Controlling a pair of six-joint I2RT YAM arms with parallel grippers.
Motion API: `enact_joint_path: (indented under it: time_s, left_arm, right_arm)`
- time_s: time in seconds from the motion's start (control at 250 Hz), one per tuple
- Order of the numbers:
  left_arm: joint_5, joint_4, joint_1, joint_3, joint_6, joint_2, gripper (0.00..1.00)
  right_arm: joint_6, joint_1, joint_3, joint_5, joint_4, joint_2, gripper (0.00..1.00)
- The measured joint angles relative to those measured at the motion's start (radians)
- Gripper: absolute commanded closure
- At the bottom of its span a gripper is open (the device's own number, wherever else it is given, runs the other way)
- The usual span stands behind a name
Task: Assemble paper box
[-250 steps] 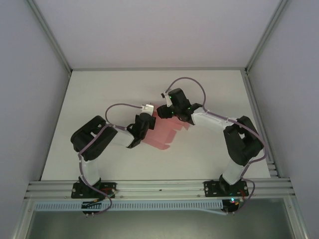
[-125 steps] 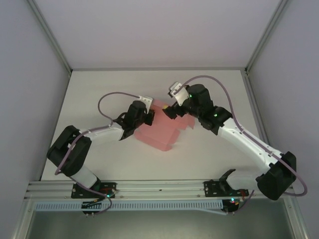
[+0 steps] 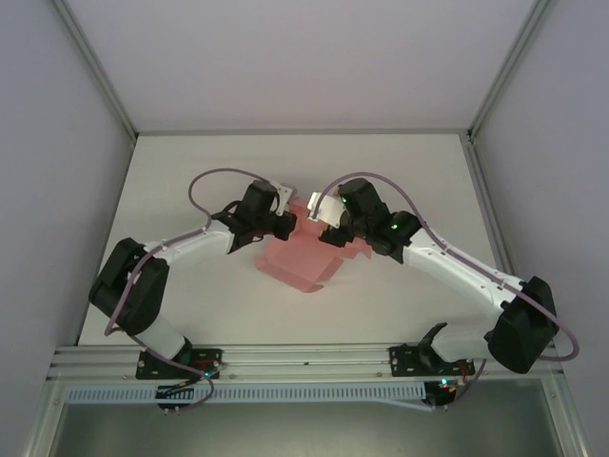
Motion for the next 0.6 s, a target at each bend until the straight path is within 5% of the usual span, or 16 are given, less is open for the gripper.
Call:
enact_joint_path:
  time_s: [0.343,0.599]
  left_arm:
    - [0.003,-0.066,0.009,0.040,-0.018,0.043,1.00]
    - [-0.216,-0.159,-0.030,0.153,-0.079,0.124,1.00]
  right_arm:
    - [-0.106,0.025,-0.022,0.134,0.088,0.085,1.00]
    - [-0.112,0.032,-0.016,0.156,0.092,0.114,1.00]
